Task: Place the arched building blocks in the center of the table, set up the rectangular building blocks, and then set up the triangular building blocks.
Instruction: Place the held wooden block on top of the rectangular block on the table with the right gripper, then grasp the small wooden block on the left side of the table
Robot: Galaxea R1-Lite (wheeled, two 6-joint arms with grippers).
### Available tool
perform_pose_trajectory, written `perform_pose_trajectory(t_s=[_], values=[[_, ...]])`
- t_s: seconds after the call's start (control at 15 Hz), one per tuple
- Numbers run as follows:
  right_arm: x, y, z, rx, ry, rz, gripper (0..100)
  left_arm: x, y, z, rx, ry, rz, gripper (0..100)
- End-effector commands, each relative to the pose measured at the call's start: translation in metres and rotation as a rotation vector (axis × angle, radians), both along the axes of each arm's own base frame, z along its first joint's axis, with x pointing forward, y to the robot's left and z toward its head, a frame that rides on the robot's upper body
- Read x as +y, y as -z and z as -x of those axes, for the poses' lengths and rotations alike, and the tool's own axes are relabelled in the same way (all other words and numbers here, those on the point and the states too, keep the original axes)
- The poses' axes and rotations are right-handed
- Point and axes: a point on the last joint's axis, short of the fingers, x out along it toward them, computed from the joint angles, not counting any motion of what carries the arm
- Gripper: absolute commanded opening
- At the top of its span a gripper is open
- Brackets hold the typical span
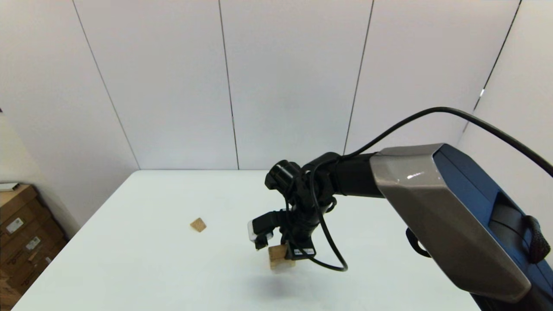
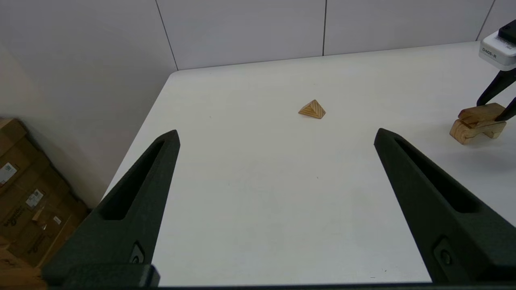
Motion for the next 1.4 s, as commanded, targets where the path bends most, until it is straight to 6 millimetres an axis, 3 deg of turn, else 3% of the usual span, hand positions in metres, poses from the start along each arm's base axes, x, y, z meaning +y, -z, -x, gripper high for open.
perform_pose_trajectory(t_s=[0.07,0.4,0.47,0.87,1.0,1.2,1.4], values=[[-0.001,0.001,0.0,0.004,-0.005,0.004,0,0.0,0.0,0.0,0.001,0.0,0.0,100],[-0.002,0.002,-0.001,0.006,-0.004,0.006,0,0.0,0.0,0.0,0.001,0.0,0.0,100],[-0.001,0.002,-0.001,0.005,-0.004,0.005,100,0.0,0.0,0.0,0.001,0.0,0.0,100],[-0.001,0.002,-0.001,0.006,0.0,0.003,100,0.0,0.0,0.0,0.001,0.0,0.0,100],[-0.005,-0.009,-0.003,-0.014,0.017,-0.015,100,0.0,0.0,0.0,0.001,0.0,-0.002,100],[-0.03,-0.058,-0.007,-0.087,0.089,-0.084,100,0.0,0.0,0.0,0.001,0.0,0.0,100],[-0.071,-0.119,0.005,-0.129,0.209,-0.141,100,0.0,0.0,0.0,0.001,0.0,0.0,100]])
